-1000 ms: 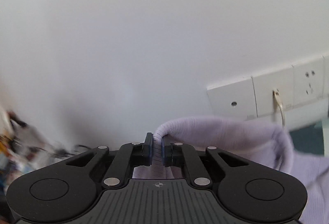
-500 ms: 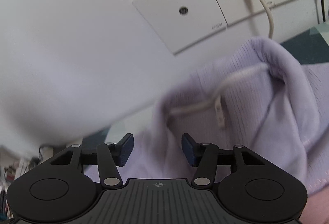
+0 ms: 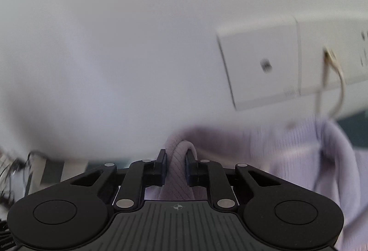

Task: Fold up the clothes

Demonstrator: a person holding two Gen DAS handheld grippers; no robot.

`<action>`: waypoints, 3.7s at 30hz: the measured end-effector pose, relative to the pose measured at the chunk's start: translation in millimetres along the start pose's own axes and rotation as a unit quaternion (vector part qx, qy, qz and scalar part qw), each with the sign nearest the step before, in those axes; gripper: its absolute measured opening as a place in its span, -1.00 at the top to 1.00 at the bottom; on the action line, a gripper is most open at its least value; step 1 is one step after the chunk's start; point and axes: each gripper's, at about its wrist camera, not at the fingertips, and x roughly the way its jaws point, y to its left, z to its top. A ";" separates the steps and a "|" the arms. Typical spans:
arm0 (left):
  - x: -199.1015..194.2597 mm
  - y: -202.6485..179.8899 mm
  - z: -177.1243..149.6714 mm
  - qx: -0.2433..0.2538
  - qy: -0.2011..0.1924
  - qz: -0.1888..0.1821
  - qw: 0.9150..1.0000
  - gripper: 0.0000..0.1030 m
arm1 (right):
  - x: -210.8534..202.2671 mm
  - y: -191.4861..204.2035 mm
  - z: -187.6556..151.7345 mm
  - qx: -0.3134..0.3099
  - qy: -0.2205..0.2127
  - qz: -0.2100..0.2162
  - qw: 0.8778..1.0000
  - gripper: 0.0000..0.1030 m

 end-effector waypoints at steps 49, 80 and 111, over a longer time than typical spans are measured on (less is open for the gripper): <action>-147.1 -196.7 -144.2 0.052 0.171 -0.060 0.982 -0.99 | -407.2 -112.1 -245.1 0.174 0.050 -0.317 0.931 -0.98; -178.2 -206.0 -179.4 -0.096 0.152 -0.005 0.984 -1.00 | -475.7 -219.3 -259.2 0.158 -0.006 -0.260 0.953 -0.93; -196.7 -206.8 -197.8 -0.064 0.112 -0.027 0.991 -1.00 | -369.5 -212.3 -258.7 0.113 0.031 -0.183 0.976 0.18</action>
